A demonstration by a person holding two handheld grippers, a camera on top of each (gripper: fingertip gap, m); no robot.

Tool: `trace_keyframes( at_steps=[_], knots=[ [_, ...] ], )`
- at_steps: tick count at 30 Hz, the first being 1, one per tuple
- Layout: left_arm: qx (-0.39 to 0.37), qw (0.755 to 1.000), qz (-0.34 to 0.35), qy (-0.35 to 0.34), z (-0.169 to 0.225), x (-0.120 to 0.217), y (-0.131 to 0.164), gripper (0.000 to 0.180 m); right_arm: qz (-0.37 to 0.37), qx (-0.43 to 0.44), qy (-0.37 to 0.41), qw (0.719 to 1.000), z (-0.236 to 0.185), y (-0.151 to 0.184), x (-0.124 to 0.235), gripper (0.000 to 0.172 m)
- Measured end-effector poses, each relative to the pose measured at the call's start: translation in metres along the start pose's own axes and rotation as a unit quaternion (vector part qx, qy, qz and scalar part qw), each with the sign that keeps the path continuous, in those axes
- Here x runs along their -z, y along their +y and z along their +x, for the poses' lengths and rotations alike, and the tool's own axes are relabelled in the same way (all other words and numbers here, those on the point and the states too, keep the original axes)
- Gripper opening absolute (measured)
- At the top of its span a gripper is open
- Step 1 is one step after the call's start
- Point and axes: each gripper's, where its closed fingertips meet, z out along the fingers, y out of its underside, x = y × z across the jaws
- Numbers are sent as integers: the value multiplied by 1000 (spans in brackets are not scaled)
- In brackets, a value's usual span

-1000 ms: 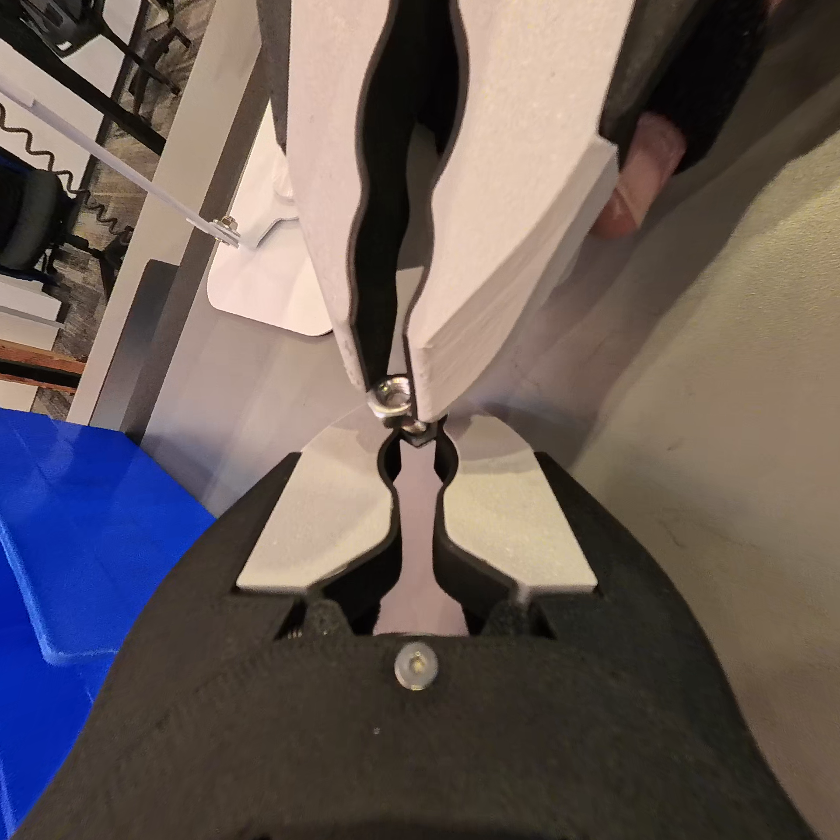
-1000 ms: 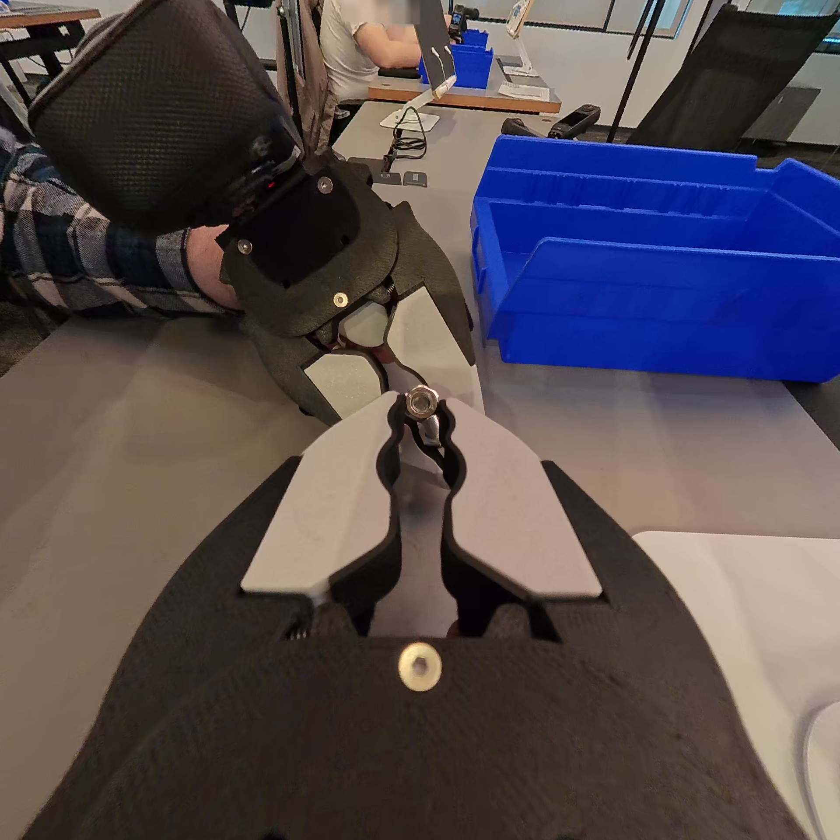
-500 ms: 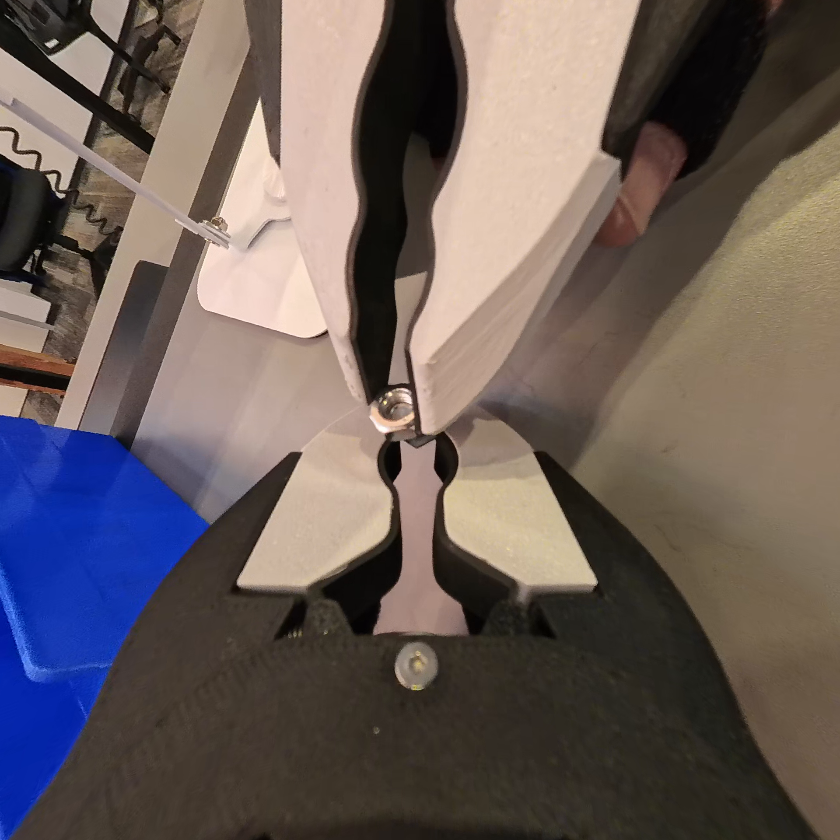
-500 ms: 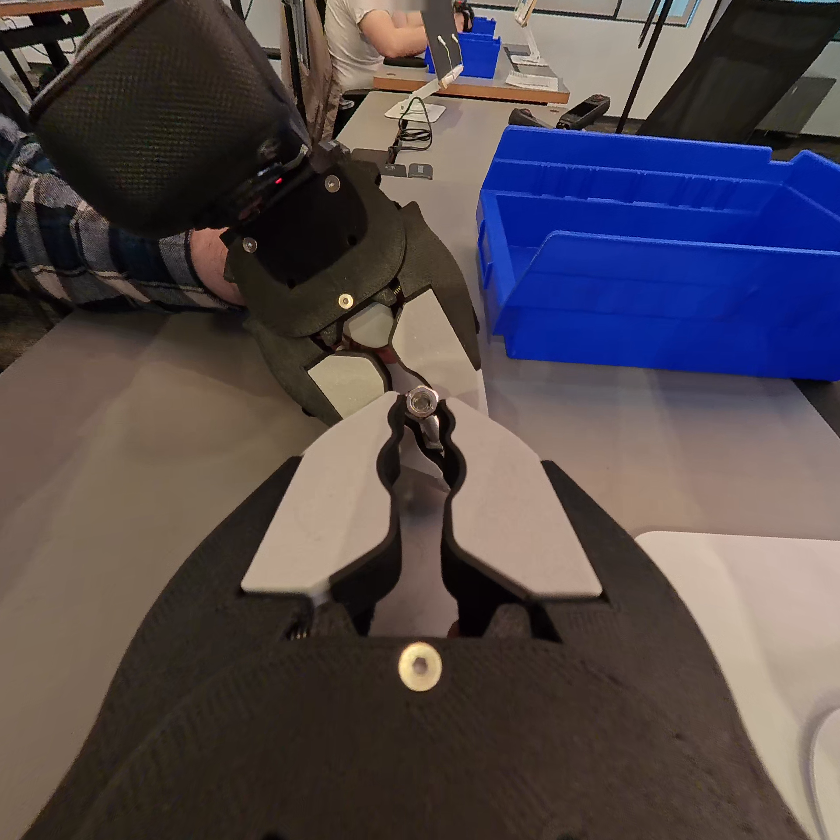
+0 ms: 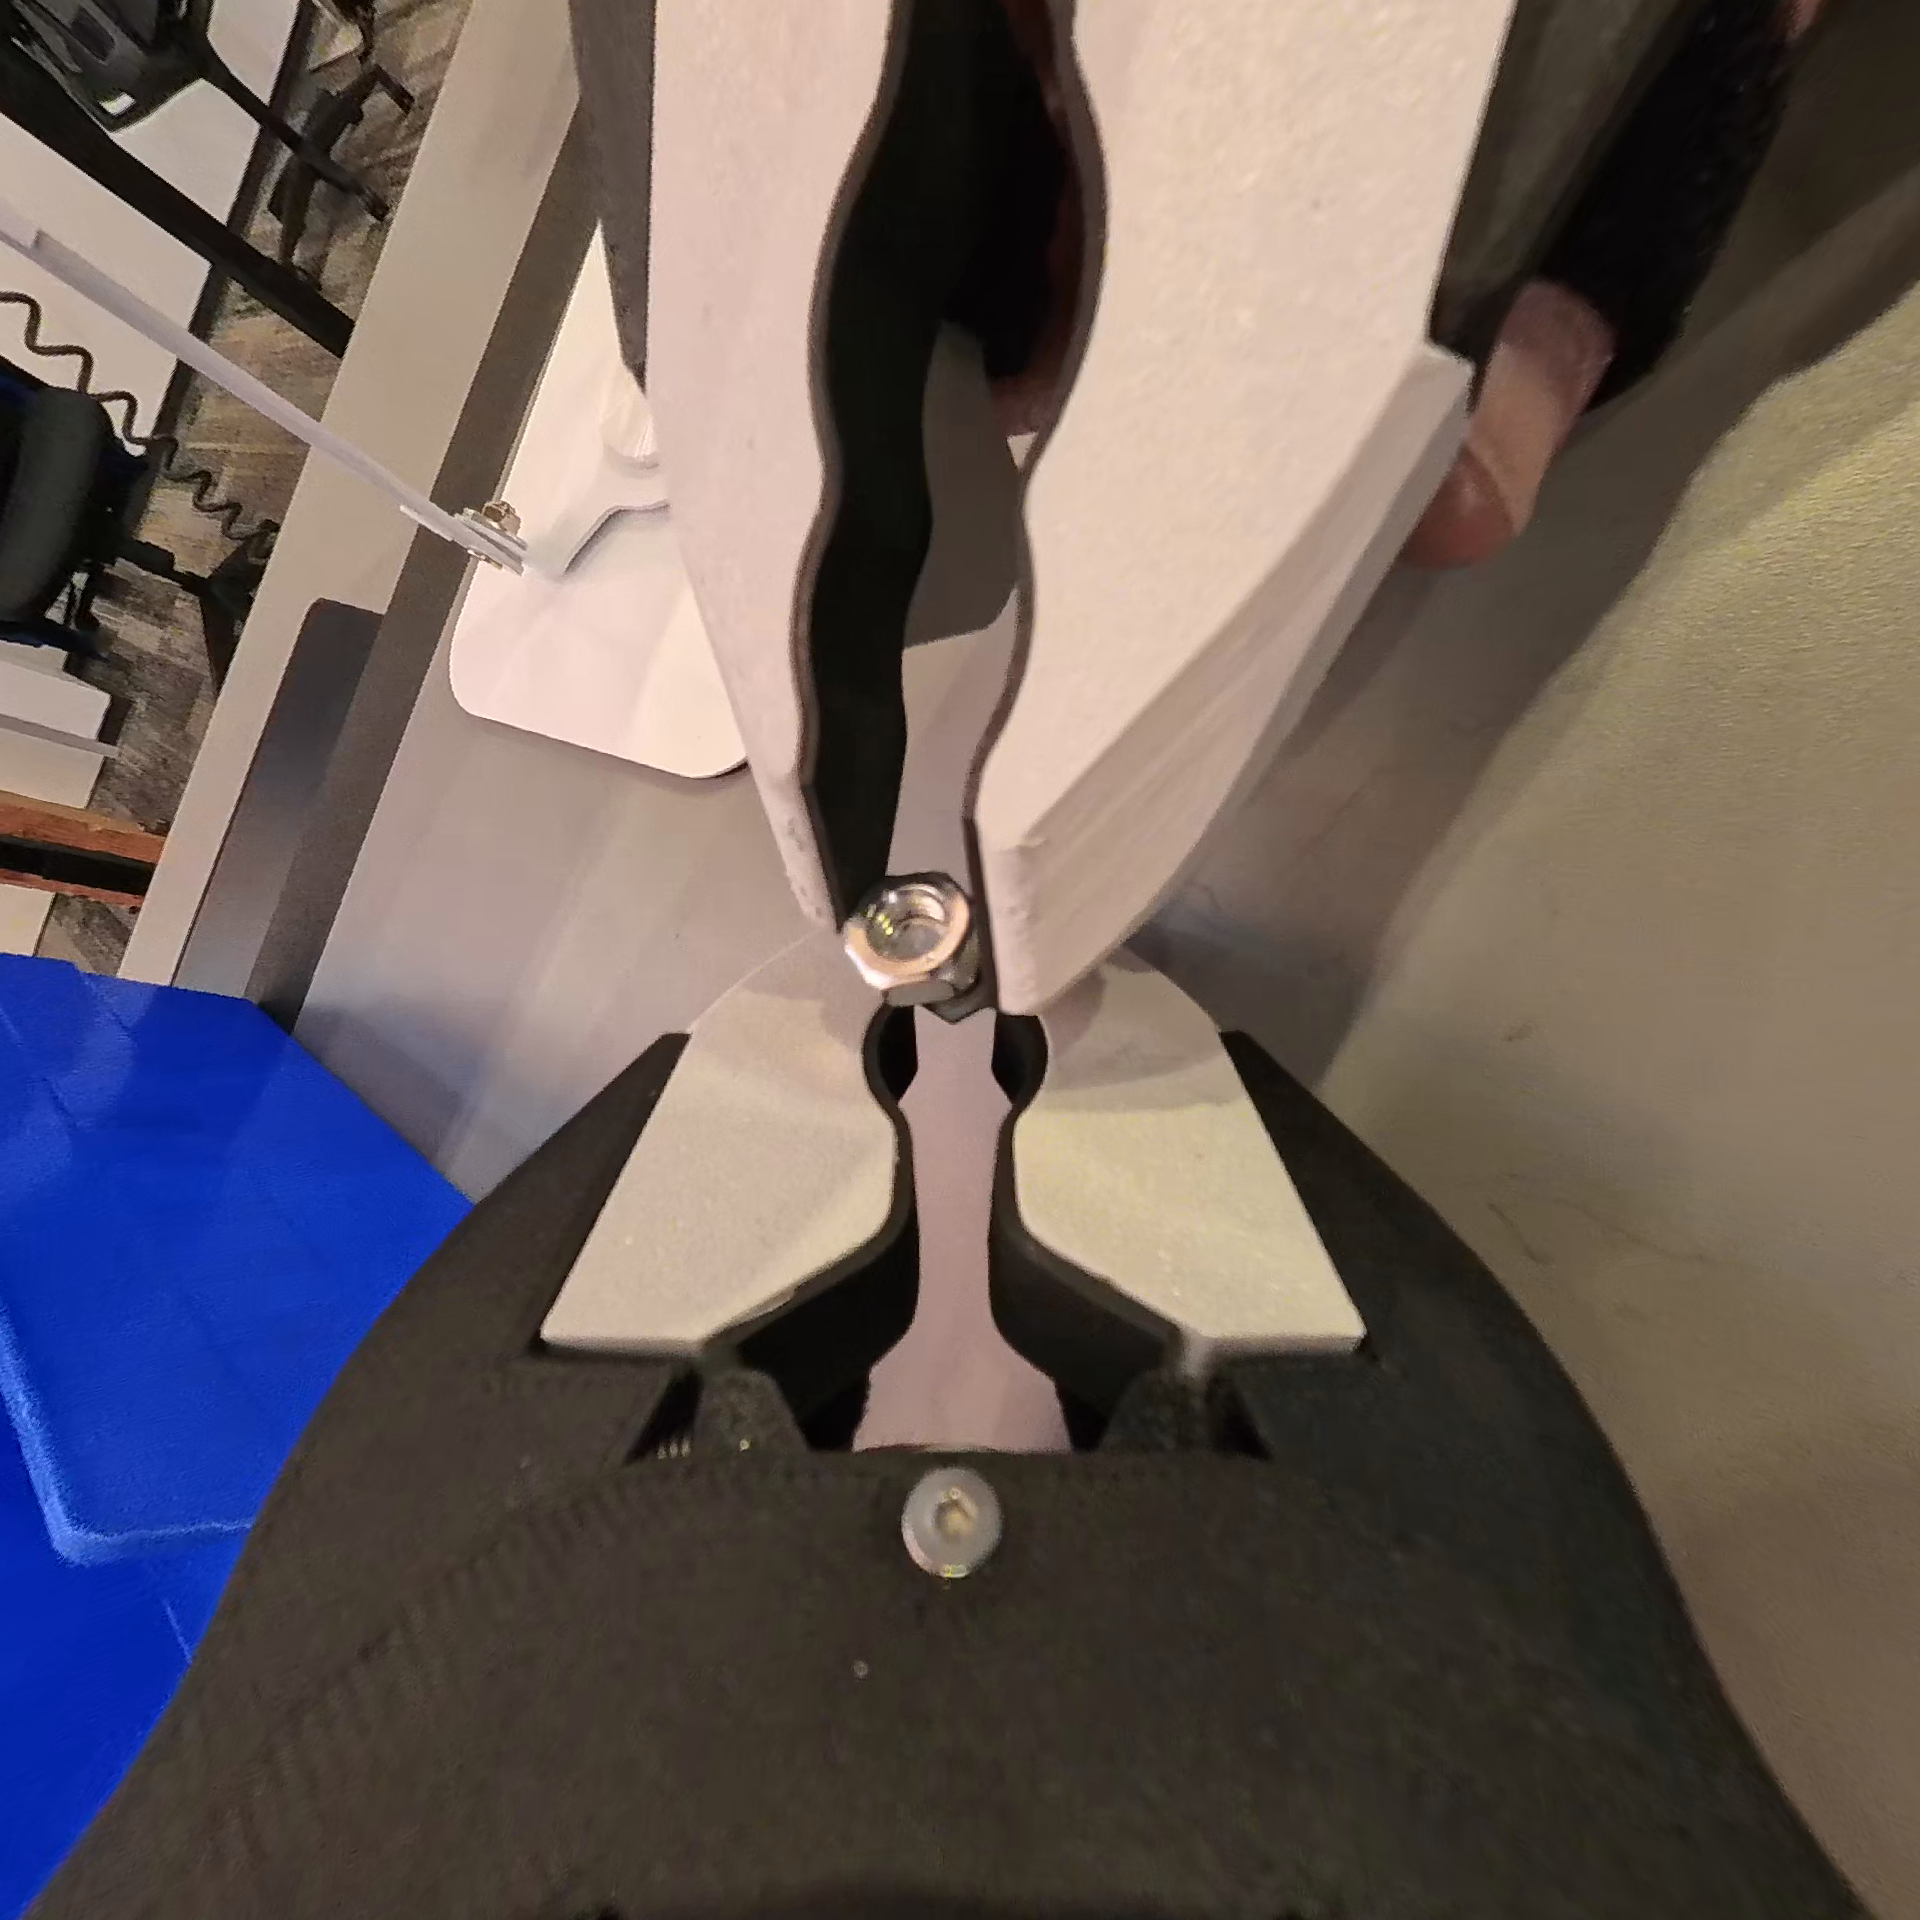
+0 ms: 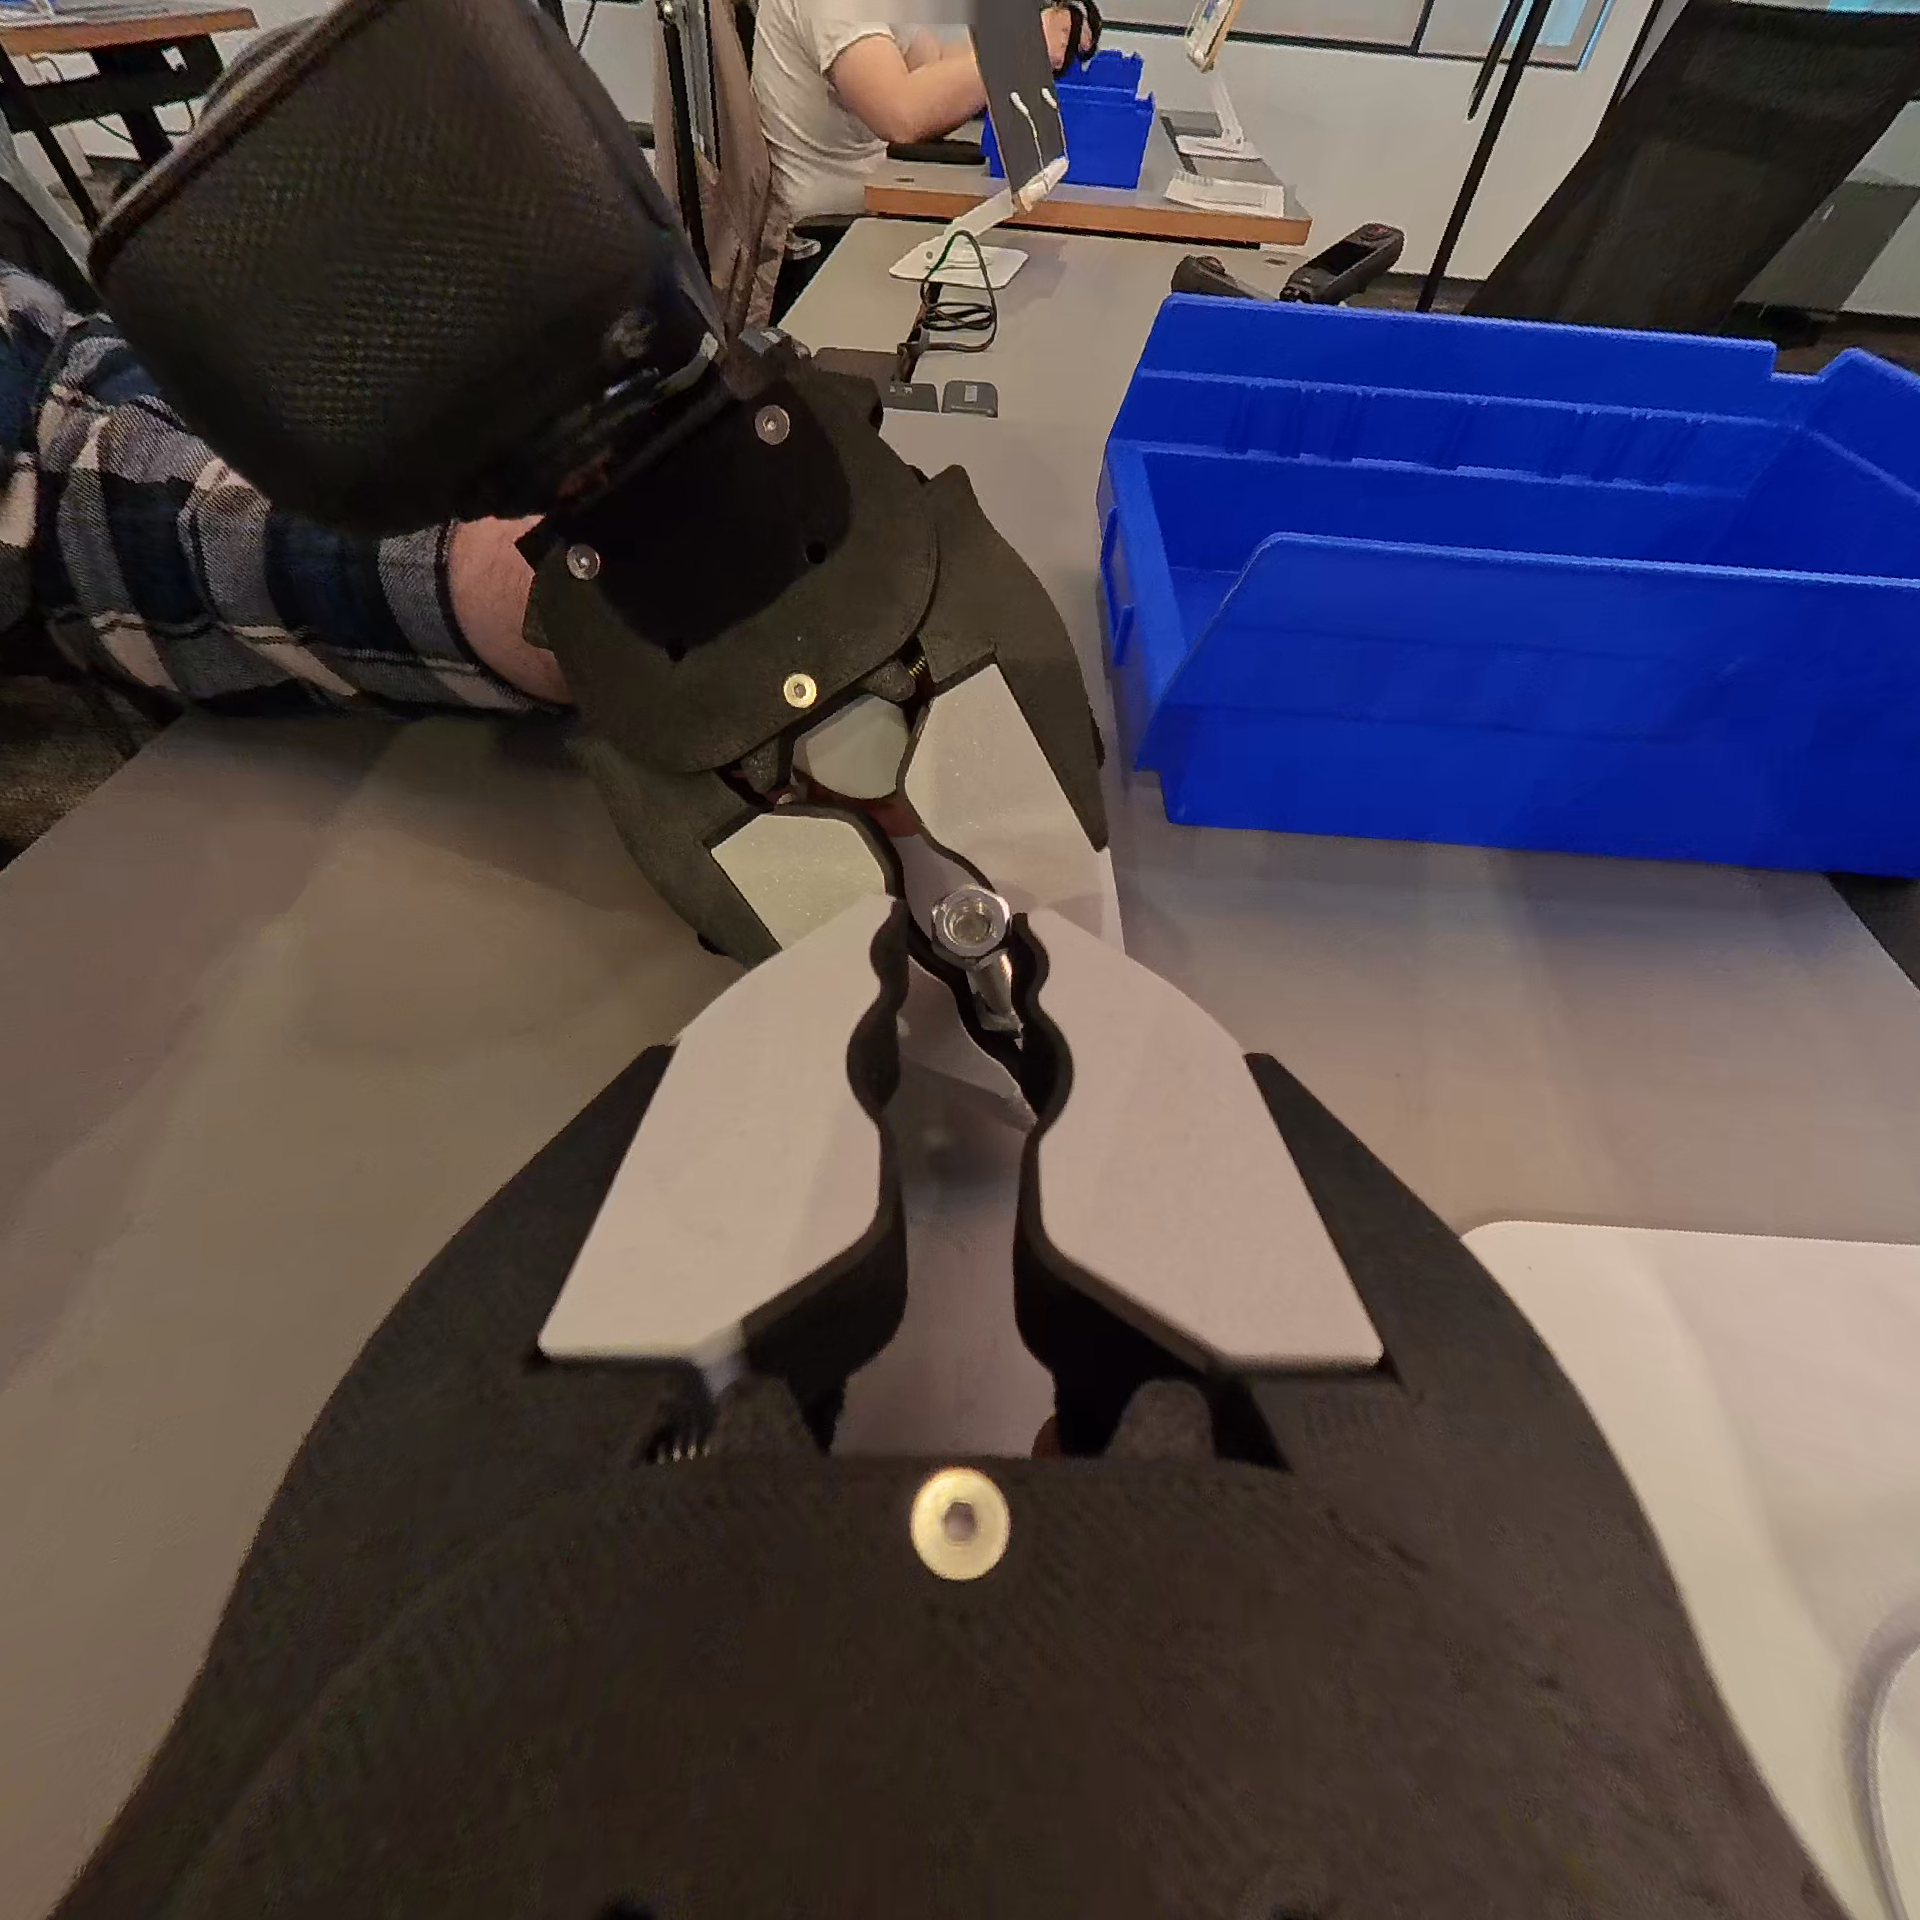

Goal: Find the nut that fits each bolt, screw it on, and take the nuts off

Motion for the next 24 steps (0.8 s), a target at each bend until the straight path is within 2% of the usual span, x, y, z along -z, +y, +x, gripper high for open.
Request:
trace_keyframes(
  at_steps=[24],
  knots=[
    [2, 1000, 0, 0, 0, 1, 1, 9, 4, 4, 4, 1000, -2, -2, 1, 29]
  ],
)
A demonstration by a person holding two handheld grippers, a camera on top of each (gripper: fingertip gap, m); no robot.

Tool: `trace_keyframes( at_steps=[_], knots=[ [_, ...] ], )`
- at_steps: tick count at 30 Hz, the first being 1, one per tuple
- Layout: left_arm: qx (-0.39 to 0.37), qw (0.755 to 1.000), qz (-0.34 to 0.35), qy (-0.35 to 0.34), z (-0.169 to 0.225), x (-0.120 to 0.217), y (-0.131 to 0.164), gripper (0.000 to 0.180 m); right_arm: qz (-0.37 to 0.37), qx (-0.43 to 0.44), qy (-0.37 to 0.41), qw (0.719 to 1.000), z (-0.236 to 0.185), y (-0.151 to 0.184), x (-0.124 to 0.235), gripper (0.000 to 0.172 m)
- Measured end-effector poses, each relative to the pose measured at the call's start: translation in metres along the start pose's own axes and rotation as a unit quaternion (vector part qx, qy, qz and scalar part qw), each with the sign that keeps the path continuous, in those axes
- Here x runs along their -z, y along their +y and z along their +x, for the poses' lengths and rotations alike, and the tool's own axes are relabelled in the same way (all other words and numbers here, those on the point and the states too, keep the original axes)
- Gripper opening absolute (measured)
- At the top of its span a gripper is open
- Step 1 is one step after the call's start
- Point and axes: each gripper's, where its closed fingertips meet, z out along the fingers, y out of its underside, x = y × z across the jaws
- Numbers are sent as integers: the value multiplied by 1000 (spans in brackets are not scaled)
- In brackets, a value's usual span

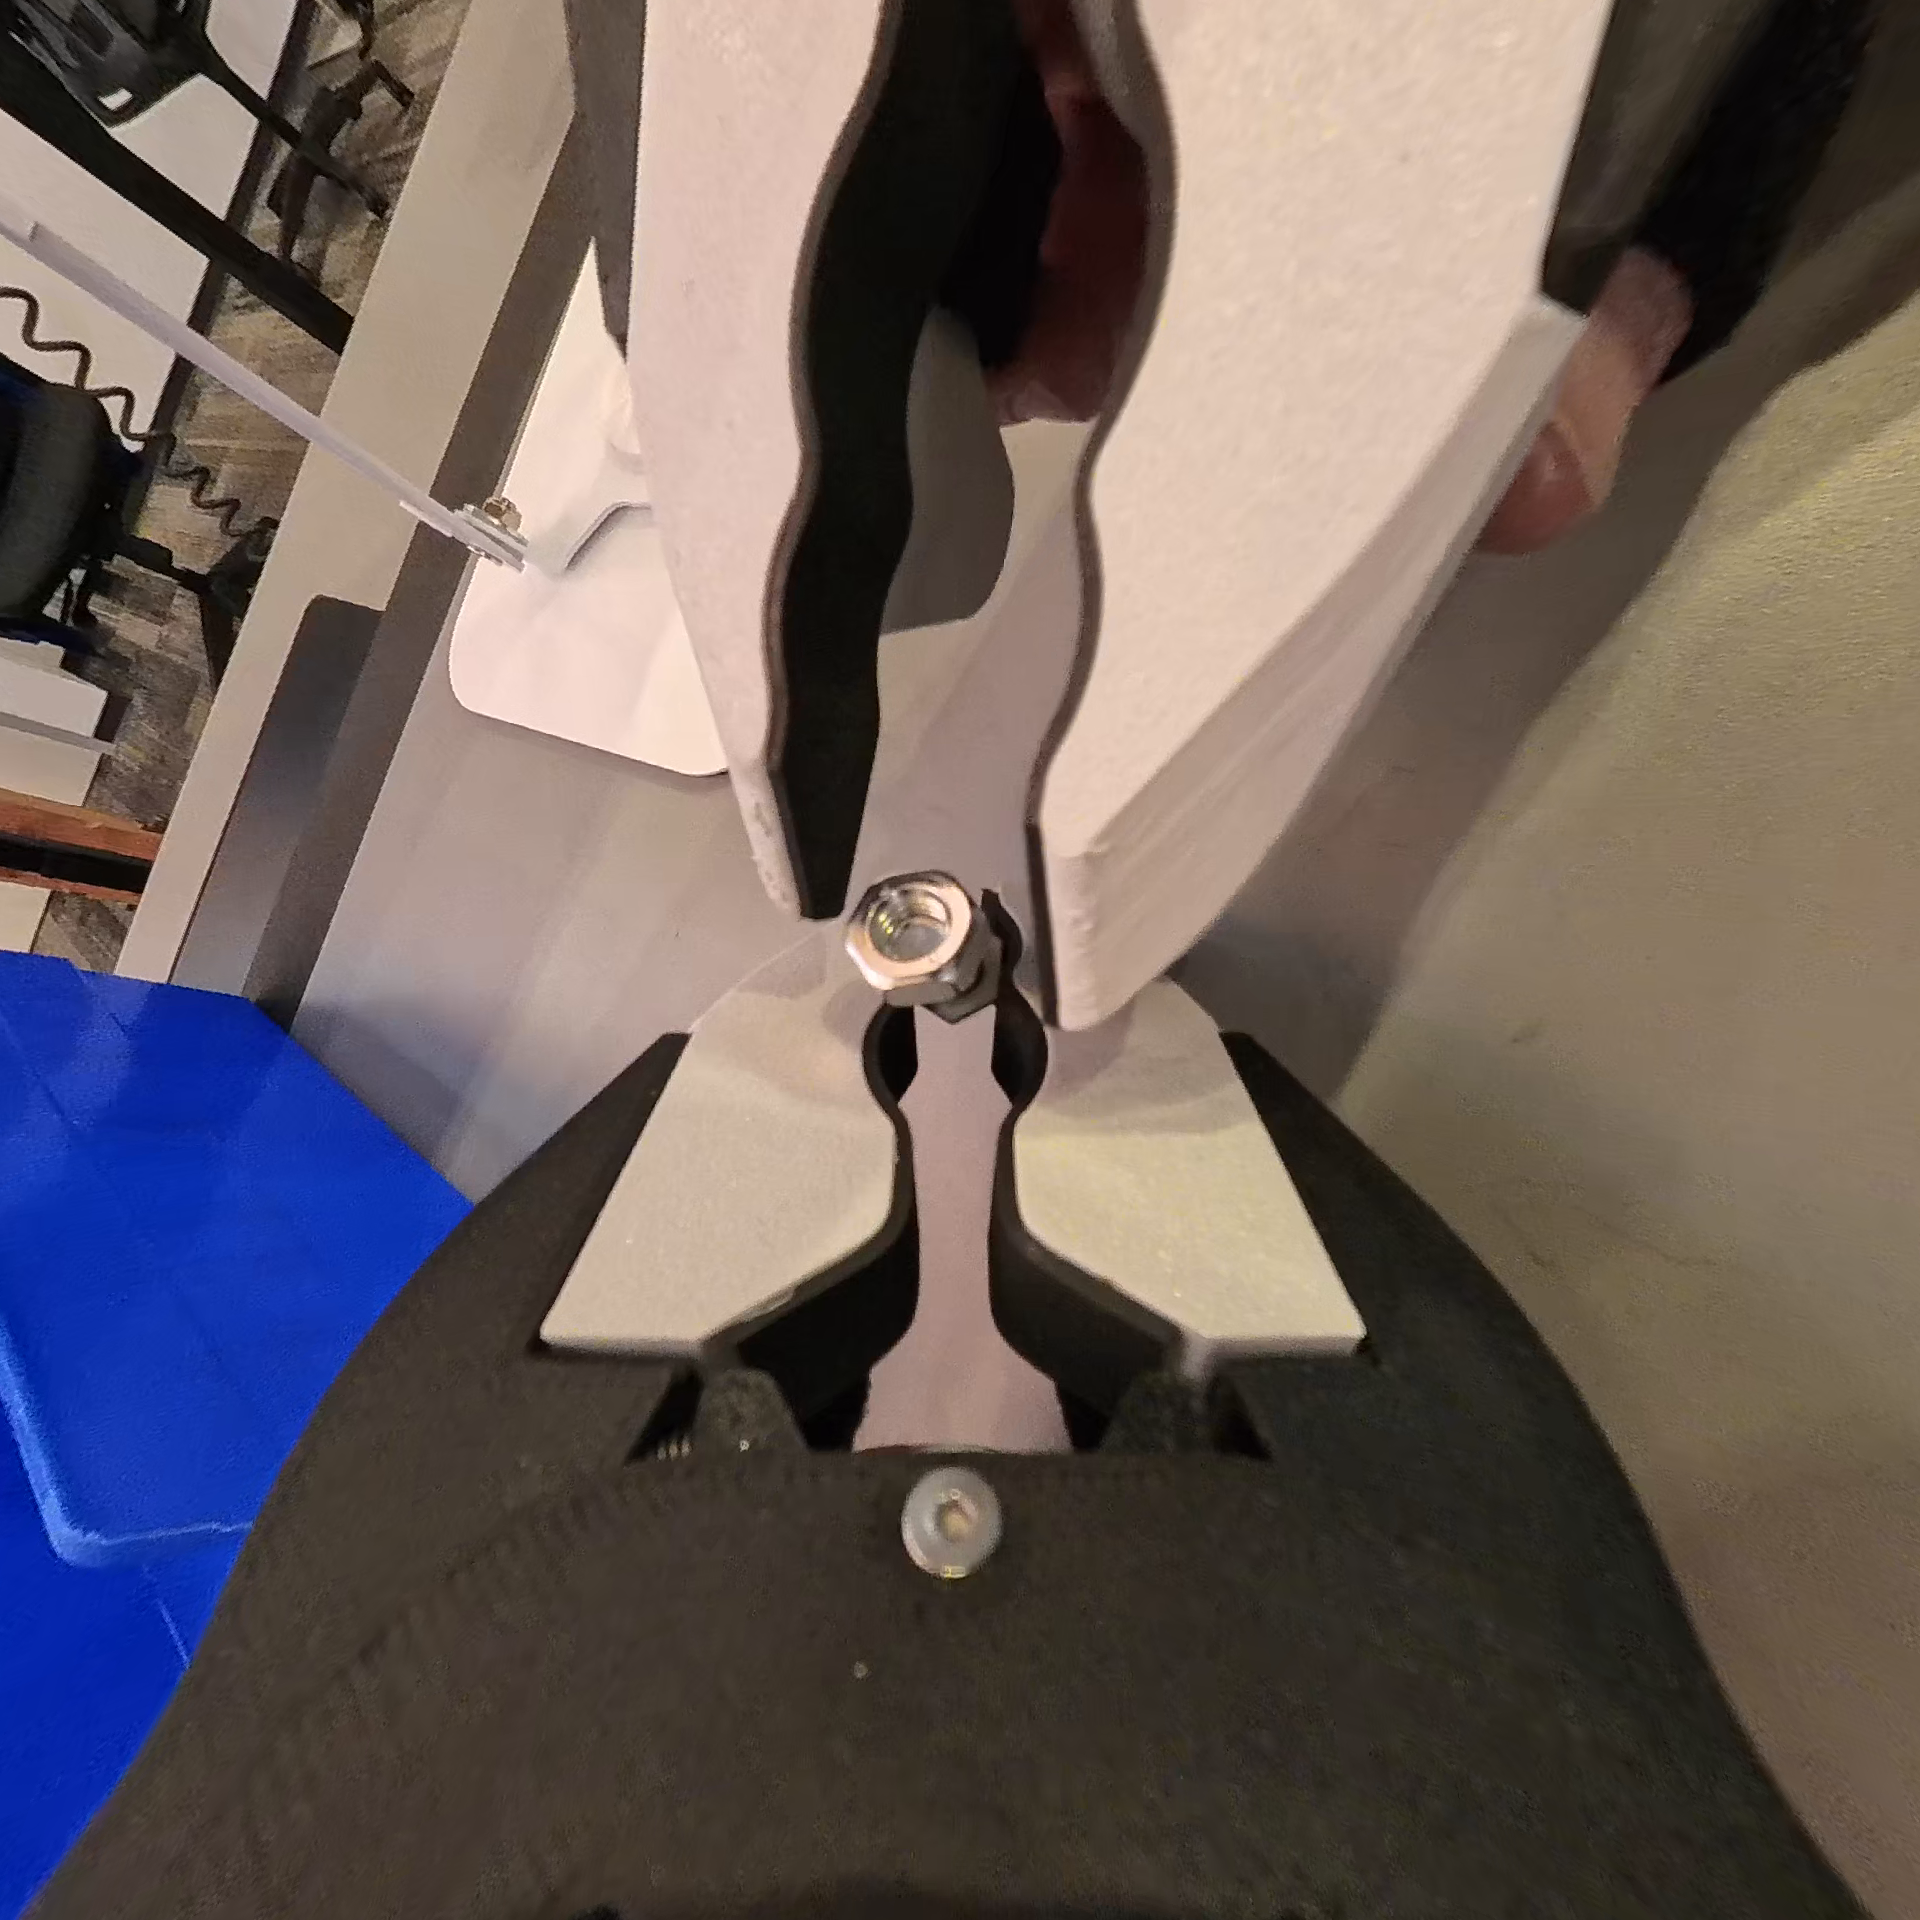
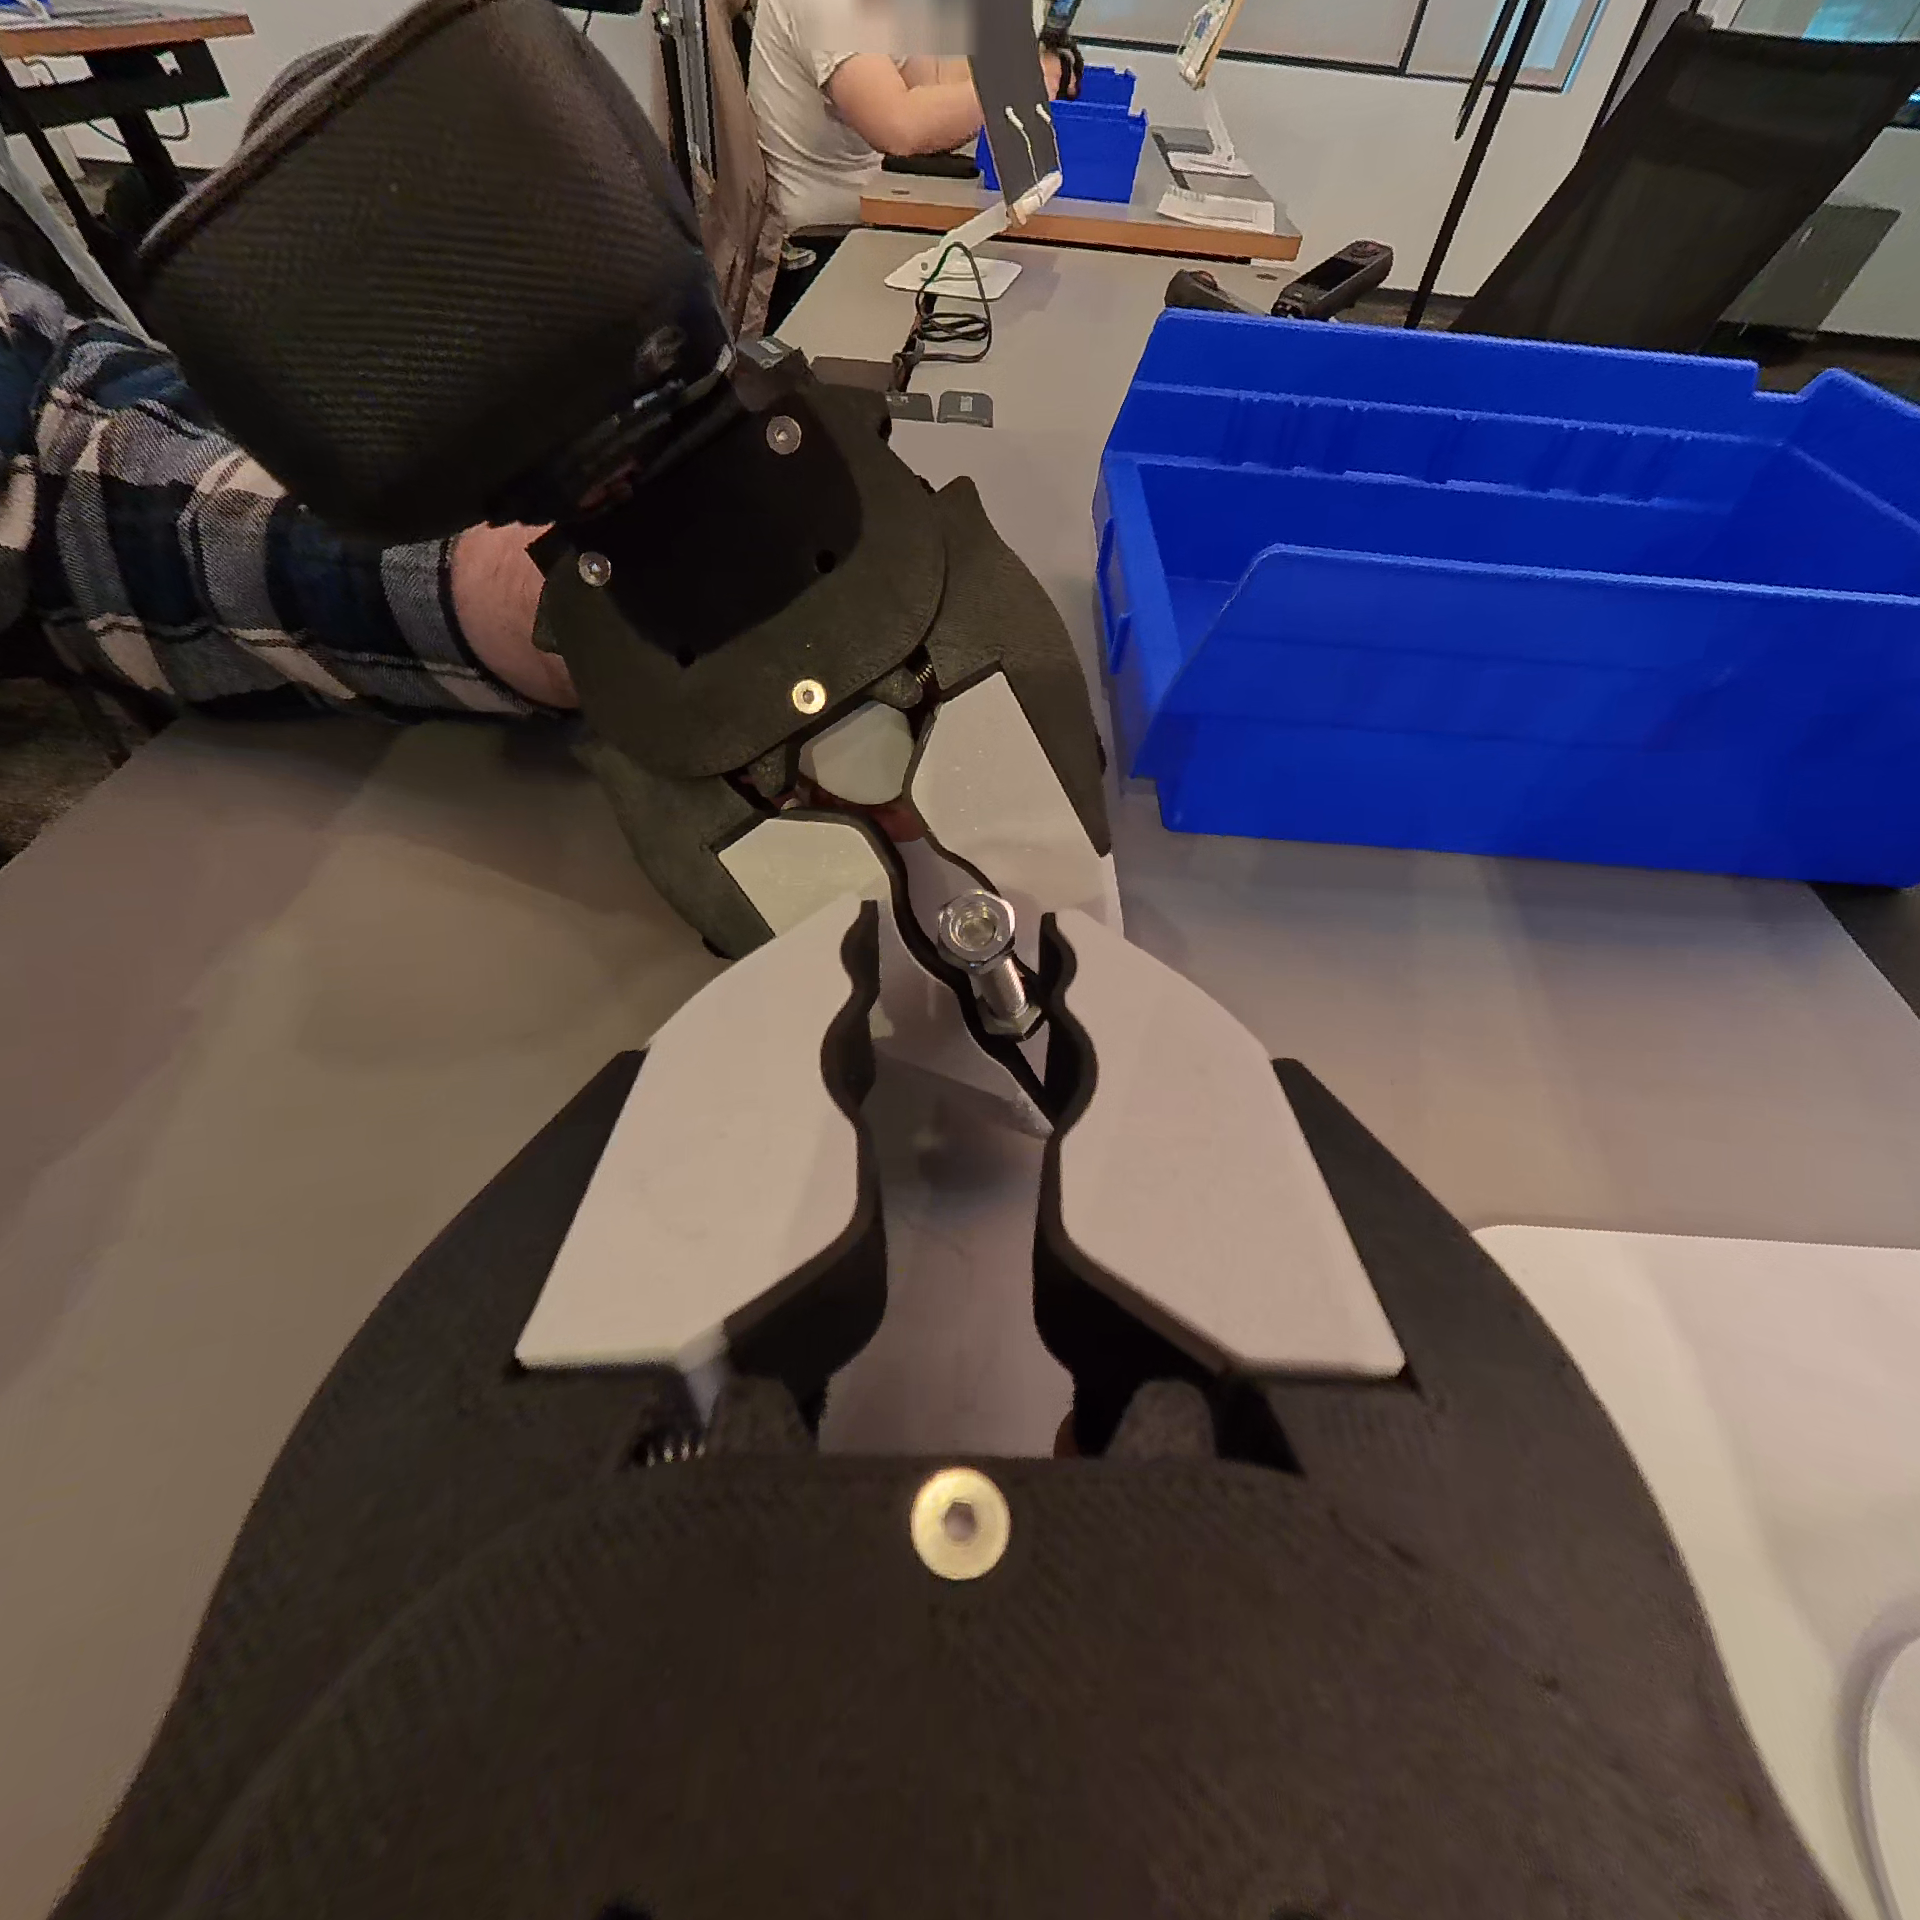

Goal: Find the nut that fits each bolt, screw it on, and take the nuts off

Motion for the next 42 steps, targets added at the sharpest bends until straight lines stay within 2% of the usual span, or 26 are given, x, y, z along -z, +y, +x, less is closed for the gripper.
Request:
trace_keyframes(
  at_steps=[21, 42],
  knots=[
    [4, 1000, 0, 0, 0, 1, 2, 9, 12, 7, 5, 1000, 5, -4, 2, 36],
    [5, 1000, 4, 10, 4, 2, 0, 9, 6, 45, 1, 999, 1, -2, 4, 18]
  ],
)
